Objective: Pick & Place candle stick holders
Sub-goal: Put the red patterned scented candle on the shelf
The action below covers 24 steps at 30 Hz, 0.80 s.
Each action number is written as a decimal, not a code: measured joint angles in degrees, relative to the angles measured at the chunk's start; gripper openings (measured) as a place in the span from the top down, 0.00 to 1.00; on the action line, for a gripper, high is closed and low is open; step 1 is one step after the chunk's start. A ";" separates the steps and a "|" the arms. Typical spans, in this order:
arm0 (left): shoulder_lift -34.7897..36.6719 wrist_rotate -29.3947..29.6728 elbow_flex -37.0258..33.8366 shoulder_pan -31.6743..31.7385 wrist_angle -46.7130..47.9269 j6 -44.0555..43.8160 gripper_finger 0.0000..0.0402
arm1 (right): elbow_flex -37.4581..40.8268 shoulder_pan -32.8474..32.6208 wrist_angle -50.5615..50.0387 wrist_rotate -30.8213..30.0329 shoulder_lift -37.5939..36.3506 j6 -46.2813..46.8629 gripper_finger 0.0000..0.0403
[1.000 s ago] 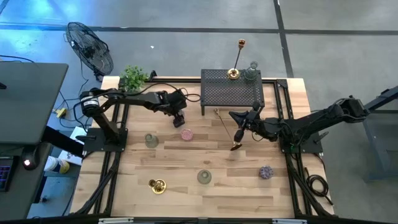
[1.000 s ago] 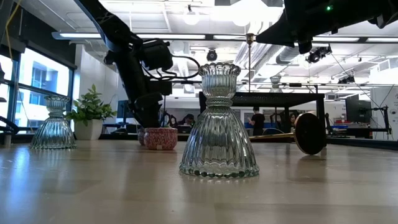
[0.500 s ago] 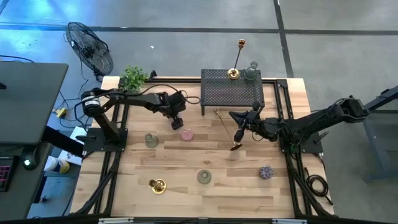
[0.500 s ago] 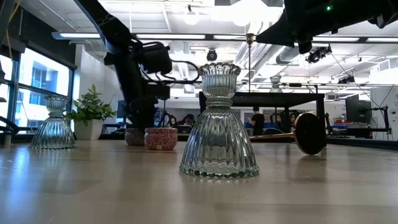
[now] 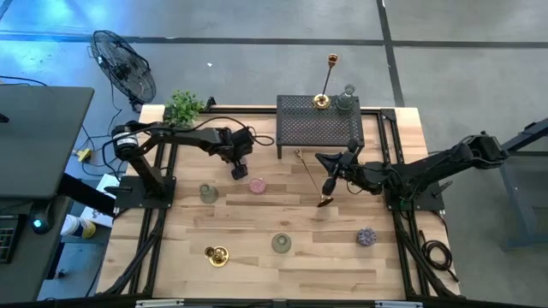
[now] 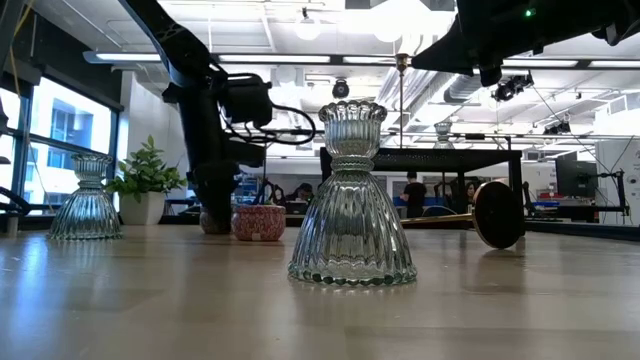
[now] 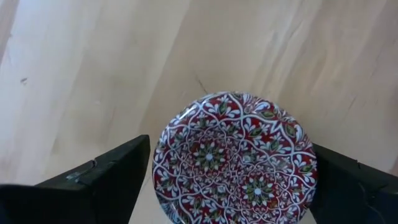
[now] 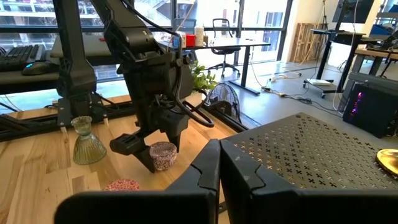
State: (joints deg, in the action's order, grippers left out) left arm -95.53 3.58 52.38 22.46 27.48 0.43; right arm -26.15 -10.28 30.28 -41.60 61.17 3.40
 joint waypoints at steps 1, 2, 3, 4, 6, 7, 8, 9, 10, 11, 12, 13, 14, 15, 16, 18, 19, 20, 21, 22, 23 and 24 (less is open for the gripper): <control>0.00 -0.24 0.01 -0.01 -0.20 0.22 0.10 | 0.00 0.00 0.00 0.00 0.00 0.00 1.00; 0.02 -0.40 0.05 -0.01 -0.34 0.29 0.12 | 0.00 -0.01 0.00 0.00 0.00 0.00 1.00; 0.02 -0.29 0.11 -0.01 -0.39 0.30 0.14 | 0.00 -0.01 0.00 0.00 0.00 0.00 1.00; 0.03 0.28 0.11 -0.01 -0.42 0.30 0.16 | 0.00 0.00 0.00 0.00 0.00 0.00 1.00; 0.07 1.75 0.11 -0.02 -0.28 0.76 0.22 | 0.00 0.00 0.00 0.00 0.00 0.00 1.00; 0.09 1.76 0.11 -0.01 -0.30 0.91 0.25 | 0.00 -0.01 0.00 -0.01 0.00 0.00 1.00; 0.11 1.65 0.13 0.02 -0.32 0.92 0.28 | 0.00 -0.02 0.00 -0.01 0.00 0.00 1.00; 0.11 1.25 0.13 0.02 -0.30 0.96 0.28 | 0.00 -0.02 0.00 0.00 0.00 0.00 1.00; 0.13 1.14 0.13 0.02 -0.30 1.11 0.28 | 0.00 0.00 0.00 0.00 0.00 0.00 1.00; 0.27 1.09 0.21 0.02 -0.02 1.33 0.28 | 0.00 0.00 0.00 -0.02 0.00 0.00 1.00; 0.60 1.20 0.59 0.02 1.40 1.66 0.28 | 0.00 0.00 0.00 0.00 0.00 0.00 1.00; 1.07 1.61 1.45 0.02 3.56 2.24 0.28 | 0.00 -0.02 0.00 0.00 0.00 0.00 1.00; 1.56 2.16 2.84 0.02 5.63 2.63 0.28 | 0.00 0.00 0.00 -0.01 0.00 0.00 1.00; 2.20 2.65 4.49 0.02 7.35 2.84 0.28 | 0.00 -0.01 0.00 0.00 0.00 0.00 1.00; 3.08 3.17 6.27 0.04 9.01 3.00 0.28 | 0.00 0.00 0.00 0.00 0.00 0.00 1.00; 4.76 4.41 10.82 0.04 12.56 3.56 0.28 | 0.00 0.00 0.00 0.00 0.00 0.00 1.00; 5.42 4.55 13.33 0.10 13.66 3.69 0.28 | 0.00 0.00 0.00 0.00 0.02 0.00 1.00; 5.98 4.52 16.14 0.59 14.65 3.69 0.28 | 0.02 -0.02 0.00 0.00 0.02 0.02 1.00; 6.39 4.30 19.02 1.09 15.00 3.48 0.28 | 0.01 0.00 -0.02 0.00 0.02 0.06 1.00; 6.61 3.94 21.78 1.62 14.81 2.55 0.28 | 0.02 0.00 -0.02 0.00 0.02 0.07 1.00; 6.64 3.39 24.58 2.48 14.33 1.43 0.28 | 0.02 0.00 -0.02 0.03 0.02 0.07 1.00; 6.60 2.88 27.12 3.45 13.86 0.34 0.28 | 0.02 -0.01 -0.02 0.10 0.02 0.15 1.00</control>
State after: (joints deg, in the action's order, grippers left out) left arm -88.92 6.46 79.50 25.91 41.34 0.78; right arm -26.13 -10.29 30.26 -41.50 61.19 3.54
